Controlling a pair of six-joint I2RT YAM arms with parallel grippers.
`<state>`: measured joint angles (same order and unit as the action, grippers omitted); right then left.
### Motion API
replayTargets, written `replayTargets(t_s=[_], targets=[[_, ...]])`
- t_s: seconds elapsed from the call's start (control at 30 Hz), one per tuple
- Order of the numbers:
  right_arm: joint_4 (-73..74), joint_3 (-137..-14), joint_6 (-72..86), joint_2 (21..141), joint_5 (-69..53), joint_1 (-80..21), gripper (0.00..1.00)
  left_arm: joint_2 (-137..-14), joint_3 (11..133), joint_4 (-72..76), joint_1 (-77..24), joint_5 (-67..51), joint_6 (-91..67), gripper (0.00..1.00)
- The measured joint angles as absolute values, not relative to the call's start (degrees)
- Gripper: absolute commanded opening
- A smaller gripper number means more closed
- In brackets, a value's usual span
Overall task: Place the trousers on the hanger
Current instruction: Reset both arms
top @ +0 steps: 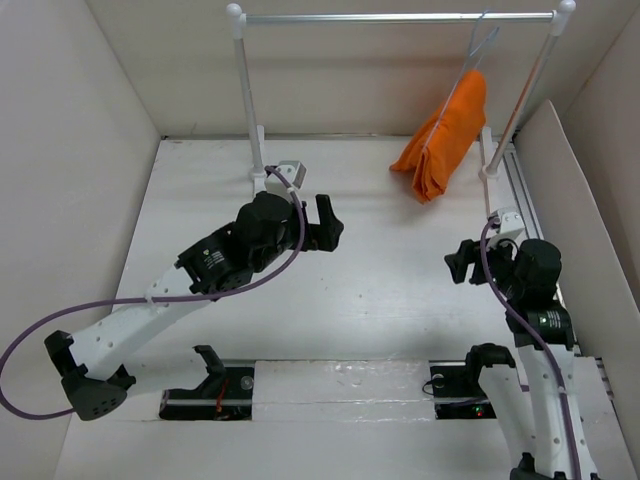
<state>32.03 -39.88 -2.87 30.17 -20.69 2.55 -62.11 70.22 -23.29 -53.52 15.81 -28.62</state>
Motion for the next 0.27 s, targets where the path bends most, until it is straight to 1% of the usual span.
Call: replayTargets(t_s=[0.27], targets=[[37.65, -40.73, -4.82, 29.65, -17.82, 2.55, 0.75, -62.22, 69.76, -21.56, -53.54, 13.39, -29.17, 0.99]])
